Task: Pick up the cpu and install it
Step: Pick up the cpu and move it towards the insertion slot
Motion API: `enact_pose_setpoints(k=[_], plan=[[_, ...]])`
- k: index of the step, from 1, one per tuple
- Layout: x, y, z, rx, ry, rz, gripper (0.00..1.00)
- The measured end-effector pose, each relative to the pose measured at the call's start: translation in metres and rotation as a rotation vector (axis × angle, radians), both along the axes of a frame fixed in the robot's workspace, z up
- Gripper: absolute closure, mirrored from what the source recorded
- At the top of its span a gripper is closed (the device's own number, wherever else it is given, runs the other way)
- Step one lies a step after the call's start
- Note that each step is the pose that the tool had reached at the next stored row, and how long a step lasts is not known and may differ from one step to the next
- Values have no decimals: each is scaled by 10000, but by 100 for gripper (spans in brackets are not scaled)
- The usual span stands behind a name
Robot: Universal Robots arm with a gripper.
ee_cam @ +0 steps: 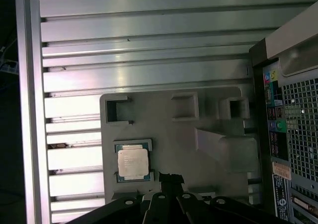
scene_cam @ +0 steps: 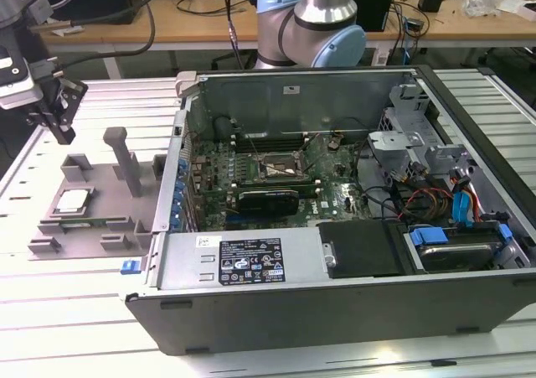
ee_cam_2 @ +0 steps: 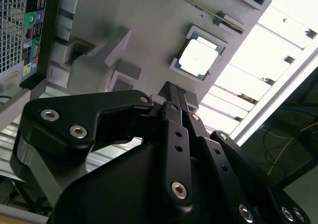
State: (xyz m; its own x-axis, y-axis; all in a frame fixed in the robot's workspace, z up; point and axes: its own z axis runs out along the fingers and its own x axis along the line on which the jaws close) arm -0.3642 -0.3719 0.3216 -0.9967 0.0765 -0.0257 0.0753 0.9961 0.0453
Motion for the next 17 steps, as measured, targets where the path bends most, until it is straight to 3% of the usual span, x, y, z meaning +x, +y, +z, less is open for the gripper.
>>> enact_pose_setpoints(k=[9,17], plan=[[-1,-1,-4,0,-1,0,89],[-101,0,-124,-1,-24,0,89]])
